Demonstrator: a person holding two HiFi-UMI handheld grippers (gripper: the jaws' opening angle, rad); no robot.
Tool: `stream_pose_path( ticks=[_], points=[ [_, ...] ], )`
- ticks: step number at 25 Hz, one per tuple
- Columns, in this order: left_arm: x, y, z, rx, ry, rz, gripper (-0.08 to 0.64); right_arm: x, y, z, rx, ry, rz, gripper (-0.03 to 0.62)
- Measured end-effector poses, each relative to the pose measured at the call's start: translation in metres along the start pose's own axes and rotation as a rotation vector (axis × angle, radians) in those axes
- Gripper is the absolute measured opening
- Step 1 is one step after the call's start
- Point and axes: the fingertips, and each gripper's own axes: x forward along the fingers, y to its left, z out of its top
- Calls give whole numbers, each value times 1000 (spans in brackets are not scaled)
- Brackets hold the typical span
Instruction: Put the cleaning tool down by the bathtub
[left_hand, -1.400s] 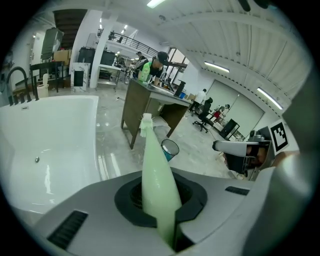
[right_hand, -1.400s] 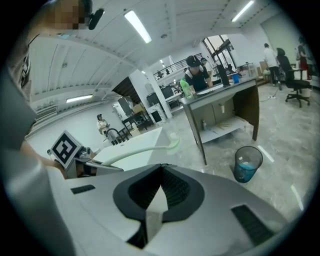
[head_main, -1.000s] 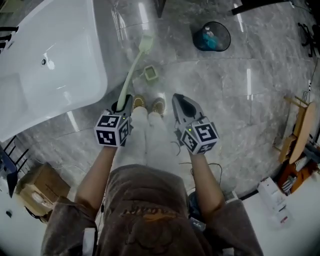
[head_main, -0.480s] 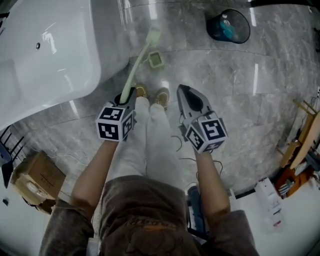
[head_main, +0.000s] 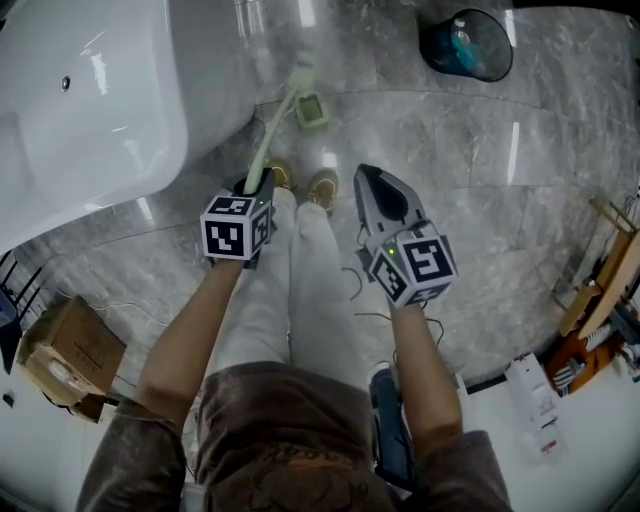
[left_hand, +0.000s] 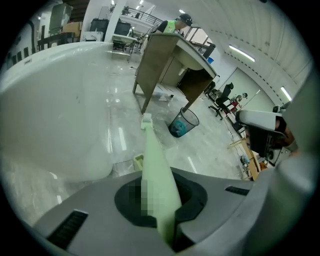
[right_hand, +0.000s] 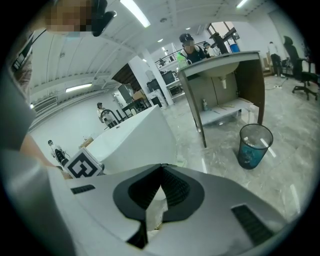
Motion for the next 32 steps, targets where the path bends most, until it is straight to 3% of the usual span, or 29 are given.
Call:
stream_pose_path(
  ticks=[9,22,32],
  points=[
    [47,2,-12,-91,61,14,9,2,-3,-2,-1,17,16,0],
    [100,21,-46,-197,269,82,9,6,-17,-8,22,44,31,0],
    [128,10,-48,-300,362,66,9,12,-29,-10,21,67,56,0]
  ],
)
